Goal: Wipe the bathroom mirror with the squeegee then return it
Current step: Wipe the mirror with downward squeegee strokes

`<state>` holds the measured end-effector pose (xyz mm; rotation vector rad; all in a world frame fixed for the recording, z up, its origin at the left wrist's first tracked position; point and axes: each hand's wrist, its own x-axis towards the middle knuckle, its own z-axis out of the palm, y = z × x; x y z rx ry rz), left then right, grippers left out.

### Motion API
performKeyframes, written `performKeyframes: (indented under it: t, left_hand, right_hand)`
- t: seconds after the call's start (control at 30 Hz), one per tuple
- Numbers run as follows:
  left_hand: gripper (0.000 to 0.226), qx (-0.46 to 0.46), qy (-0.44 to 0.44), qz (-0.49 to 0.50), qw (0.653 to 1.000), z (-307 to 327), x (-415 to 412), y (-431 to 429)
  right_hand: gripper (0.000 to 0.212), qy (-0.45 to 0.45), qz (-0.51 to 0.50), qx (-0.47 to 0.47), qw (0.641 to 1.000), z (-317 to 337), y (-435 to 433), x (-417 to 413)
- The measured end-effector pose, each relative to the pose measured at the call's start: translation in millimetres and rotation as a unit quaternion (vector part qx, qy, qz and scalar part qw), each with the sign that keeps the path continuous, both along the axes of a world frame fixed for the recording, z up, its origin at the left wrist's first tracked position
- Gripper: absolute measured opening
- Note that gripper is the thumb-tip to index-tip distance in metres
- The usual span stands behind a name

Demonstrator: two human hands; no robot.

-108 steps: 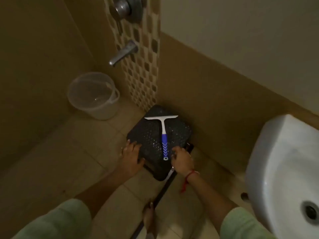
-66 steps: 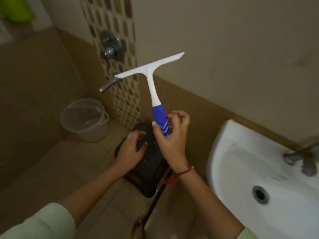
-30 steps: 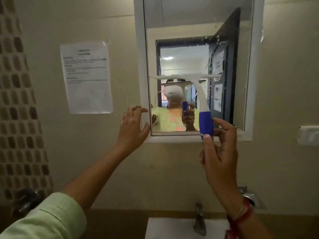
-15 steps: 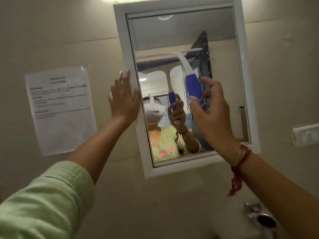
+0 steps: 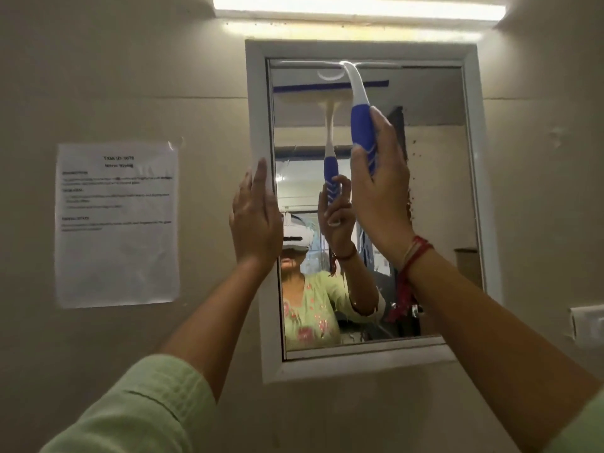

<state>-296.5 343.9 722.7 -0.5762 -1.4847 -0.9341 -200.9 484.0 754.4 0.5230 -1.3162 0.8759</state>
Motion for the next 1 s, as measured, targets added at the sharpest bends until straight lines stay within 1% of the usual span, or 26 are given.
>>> performKeyframes:
  t: [0.17, 0.4, 0.53, 0.67, 0.8, 0.87, 1.0]
  left_hand:
    - [0.048, 0.006, 0.006, 0.002, 1.000, -1.5, 1.4, -1.1]
    - [0.049, 0.006, 0.000, 0.025, 1.000, -2.5, 0.0, 0.9]
    - [0.049, 0.007, 0.005, 0.037, 0.999, -3.3, -2.3, 1.5]
    - [0.048, 0.011, 0.003, 0.036, 0.999, -2.7, -2.7, 1.9]
    - [0.048, 0.011, 0.006, 0.030, 0.999, -2.6, -3.6, 1.4]
    - [0.048, 0.016, 0.008, 0.029, 0.999, -2.9, -4.0, 1.0]
    - [0.048, 0.016, 0.010, 0.033, 0.999, -3.9, -5.4, 0.5]
  right_hand:
    - [0.044, -0.016, 0.019, -0.017, 1.000, 2.6, -7.1, -10.2]
    - [0.046, -0.015, -0.004, -0.020, 1.000, 14.9, -11.9, -17.0]
    - [0.047, -0.024, -0.032, -0.003, 0.999, 14.2, -11.1, -19.3]
    - [0.050, -0.052, -0.023, 0.022, 0.998, -5.8, -6.1, -19.8]
    - [0.054, -0.061, -0.065, 0.045, 0.995, -40.0, -6.4, -20.3]
    - [0.054, -0.053, -0.070, 0.037, 0.995, -33.5, -8.0, -20.4]
    - [0.053, -0.045, -0.082, 0.018, 0.995, -0.1, -14.4, -21.9]
